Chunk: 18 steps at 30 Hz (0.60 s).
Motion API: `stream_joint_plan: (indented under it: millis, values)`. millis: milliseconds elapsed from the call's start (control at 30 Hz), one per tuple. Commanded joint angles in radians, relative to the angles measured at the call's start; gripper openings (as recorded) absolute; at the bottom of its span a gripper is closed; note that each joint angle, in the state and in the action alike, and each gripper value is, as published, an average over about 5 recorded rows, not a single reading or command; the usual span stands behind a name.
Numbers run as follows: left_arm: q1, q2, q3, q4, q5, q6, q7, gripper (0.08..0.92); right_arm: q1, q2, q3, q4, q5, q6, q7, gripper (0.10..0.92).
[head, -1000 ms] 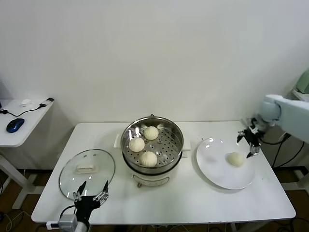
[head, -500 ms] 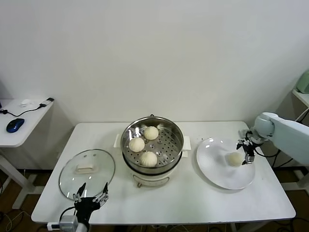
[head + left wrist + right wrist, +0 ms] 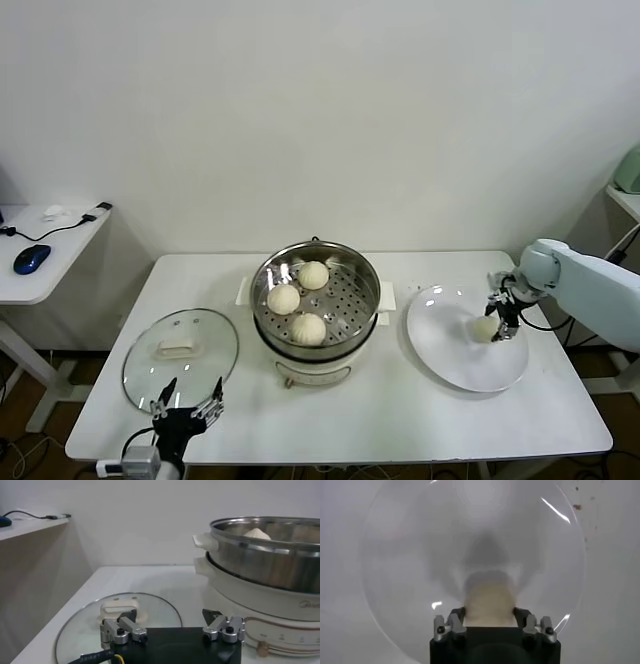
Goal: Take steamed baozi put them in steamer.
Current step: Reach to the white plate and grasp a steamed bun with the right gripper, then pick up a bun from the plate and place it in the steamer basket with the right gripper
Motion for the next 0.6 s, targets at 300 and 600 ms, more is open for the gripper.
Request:
stream_joint_plan:
  millis: [300, 600]
  values:
    - [-0.008, 0.009, 0.007, -0.026, 0.0, 0.02, 0.004, 0.823, 0.78, 0.094, -0.595, 0.313, 0.551, -0.073, -0.045, 0.611]
    - [-0.025, 0.019, 0.018, -0.035, -0.011, 0.029, 0.006, 0.823, 1.009, 0.316, -0.606, 0.604, 0.918, -0.253, 0.096, 0.611]
